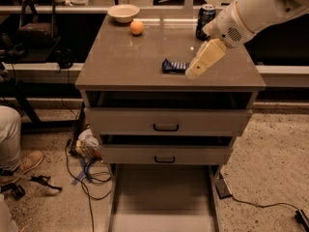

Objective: Place rxbar blueberry into bottom drawer

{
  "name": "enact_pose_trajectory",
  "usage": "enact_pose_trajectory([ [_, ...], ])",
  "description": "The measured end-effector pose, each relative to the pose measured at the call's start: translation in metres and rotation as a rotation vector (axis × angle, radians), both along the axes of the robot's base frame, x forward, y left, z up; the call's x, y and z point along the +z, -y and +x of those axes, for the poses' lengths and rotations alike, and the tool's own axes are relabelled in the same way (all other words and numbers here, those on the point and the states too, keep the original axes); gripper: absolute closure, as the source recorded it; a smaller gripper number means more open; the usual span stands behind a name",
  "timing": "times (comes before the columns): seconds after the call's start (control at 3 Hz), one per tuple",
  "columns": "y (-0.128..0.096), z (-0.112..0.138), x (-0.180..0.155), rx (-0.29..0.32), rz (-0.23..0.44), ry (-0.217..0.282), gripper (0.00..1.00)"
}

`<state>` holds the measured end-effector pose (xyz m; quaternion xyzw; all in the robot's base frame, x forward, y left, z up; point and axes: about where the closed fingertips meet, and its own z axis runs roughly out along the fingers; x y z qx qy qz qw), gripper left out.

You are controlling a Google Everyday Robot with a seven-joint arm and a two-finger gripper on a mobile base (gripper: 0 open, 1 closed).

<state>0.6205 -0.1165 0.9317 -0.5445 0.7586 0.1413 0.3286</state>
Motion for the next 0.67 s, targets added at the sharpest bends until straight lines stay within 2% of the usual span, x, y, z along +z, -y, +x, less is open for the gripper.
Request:
enact_pose_trajectory([
  [0.33,0.007,0.023,-0.017,-0.021,0.039,0.013,0.00],
  [0.67,0.015,0.076,-0.052,-0.056,0.128,0.008,0.00],
])
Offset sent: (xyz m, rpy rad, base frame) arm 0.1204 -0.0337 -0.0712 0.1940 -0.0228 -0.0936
